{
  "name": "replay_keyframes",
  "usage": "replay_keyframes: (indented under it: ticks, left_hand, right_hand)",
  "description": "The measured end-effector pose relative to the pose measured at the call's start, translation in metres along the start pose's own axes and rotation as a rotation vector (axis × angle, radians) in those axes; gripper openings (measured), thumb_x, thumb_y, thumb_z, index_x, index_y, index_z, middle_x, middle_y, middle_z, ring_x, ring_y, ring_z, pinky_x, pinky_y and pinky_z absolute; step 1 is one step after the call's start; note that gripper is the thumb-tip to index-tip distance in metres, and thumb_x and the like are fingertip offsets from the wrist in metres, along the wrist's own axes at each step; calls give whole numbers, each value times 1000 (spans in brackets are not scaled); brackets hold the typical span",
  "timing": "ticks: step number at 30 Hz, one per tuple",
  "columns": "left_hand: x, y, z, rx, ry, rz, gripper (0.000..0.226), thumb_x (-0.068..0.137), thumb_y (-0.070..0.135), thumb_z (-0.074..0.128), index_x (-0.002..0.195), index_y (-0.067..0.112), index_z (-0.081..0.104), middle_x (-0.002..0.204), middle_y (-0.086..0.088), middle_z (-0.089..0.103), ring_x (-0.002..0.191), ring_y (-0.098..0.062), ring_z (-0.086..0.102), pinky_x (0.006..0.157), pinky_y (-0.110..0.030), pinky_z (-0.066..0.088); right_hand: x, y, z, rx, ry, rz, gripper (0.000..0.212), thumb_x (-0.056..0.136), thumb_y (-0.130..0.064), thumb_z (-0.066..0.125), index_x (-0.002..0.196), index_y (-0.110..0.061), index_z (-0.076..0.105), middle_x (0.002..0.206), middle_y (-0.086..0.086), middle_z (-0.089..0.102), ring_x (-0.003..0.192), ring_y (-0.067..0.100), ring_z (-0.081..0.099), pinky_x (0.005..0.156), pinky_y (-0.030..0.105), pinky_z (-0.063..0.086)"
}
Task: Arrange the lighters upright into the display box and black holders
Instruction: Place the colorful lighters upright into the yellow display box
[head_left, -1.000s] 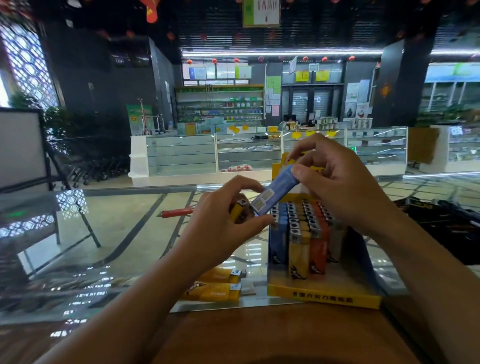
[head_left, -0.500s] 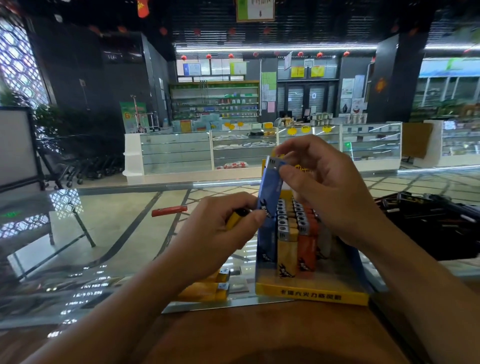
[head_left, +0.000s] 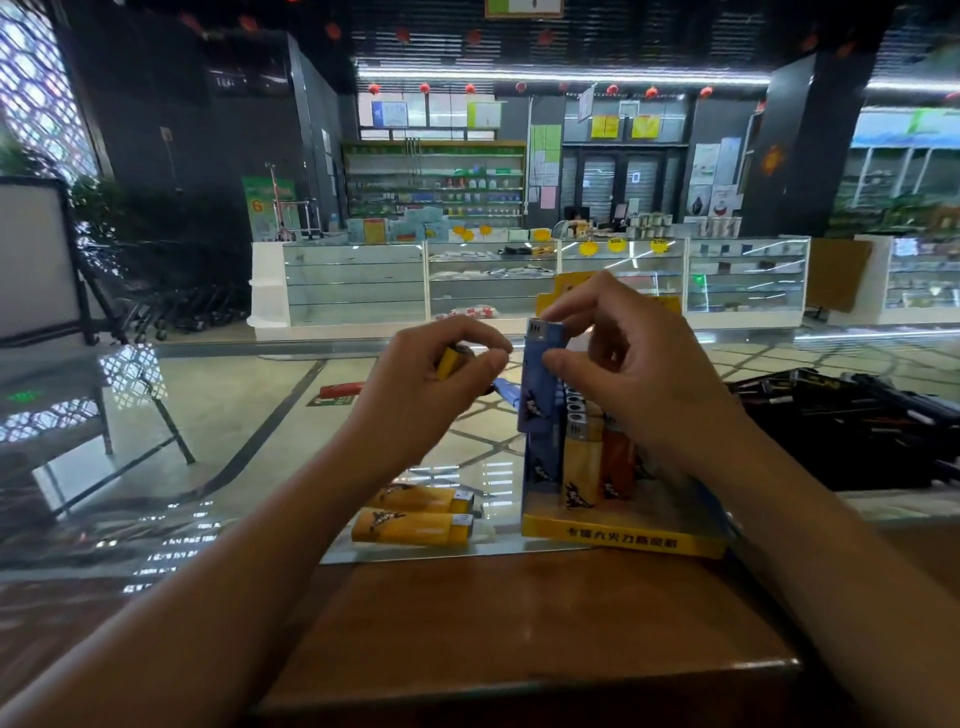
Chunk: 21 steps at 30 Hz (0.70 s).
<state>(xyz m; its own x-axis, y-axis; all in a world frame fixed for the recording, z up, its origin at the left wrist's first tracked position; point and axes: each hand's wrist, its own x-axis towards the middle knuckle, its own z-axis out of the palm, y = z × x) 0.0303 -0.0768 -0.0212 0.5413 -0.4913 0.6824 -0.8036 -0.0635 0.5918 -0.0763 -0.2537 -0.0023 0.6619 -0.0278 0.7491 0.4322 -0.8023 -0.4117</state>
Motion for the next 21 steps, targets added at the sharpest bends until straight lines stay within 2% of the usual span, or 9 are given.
replay_keyframes:
  ticks: [2,4,7,9,12,14,16,18,21]
  left_hand:
    - [2,-7,-2,38,24,-31,9,90,22,69,91,31,69,56,-1,55,49,-7,47,51,-16,42]
    - [1,-11,-1,91,-27,-36,9,89,23,71,92,30,67,54,0,52,48,-7,45,53,-15,40]
    - [0,-12,0,134,-98,-32,10,90,19,71,96,26,65,55,4,53,45,-2,42,51,-8,36]
    - [0,-13,0,137,-105,-23,11,90,19,71,96,25,65,52,10,52,44,-2,43,50,-8,35]
    - [0,-13,0,126,-93,-20,15,88,17,72,98,25,64,51,14,53,44,-2,45,48,-8,35]
    - [0,-13,1,127,-92,-14,20,88,17,72,102,27,63,53,12,56,45,-1,47,48,-8,36]
    - [0,-13,1,135,-87,-18,23,88,18,72,106,27,62,57,8,58,46,-1,48,48,-8,37]
    - [0,-12,1,145,-78,-22,24,88,17,72,108,26,62,58,7,58,47,-1,49,50,-8,38]
    - [0,-11,1,158,-60,-15,26,89,16,71,112,25,62,60,7,59,49,-1,51,53,-7,39]
  right_hand:
    - [-1,-4,0,-43,-33,7,20,87,-22,72,101,-26,58,85,-18,61,59,3,49,54,12,34]
    - [-4,-8,-1,-89,-70,14,22,86,-23,72,99,-28,56,78,-26,57,61,-1,50,55,10,35]
    - [-10,-13,-3,-176,-121,5,22,85,-22,74,100,-22,57,84,-21,58,69,-11,53,58,7,37]
    - [-11,-16,-3,-245,-148,-5,22,84,-24,73,100,-21,58,90,-17,59,76,-8,55,62,12,39]
    - [-10,-19,-1,-293,-171,5,18,84,-27,71,94,-23,58,97,-8,63,82,7,59,71,37,51]
    - [-7,-21,-2,-312,-207,20,14,83,-30,68,90,-23,59,102,-3,65,83,3,58,67,36,48]
    - [-3,-20,-2,-349,-252,21,11,85,-29,68,89,-22,61,94,-7,63,72,-4,52,58,31,36]
    - [-1,-19,-2,-379,-282,17,11,85,-29,69,87,-22,62,85,-11,57,66,-3,49,57,27,31]
    - [1,-17,-2,-418,-309,-1,11,86,-33,68,86,-25,60,86,-8,57,70,2,50,62,34,40]
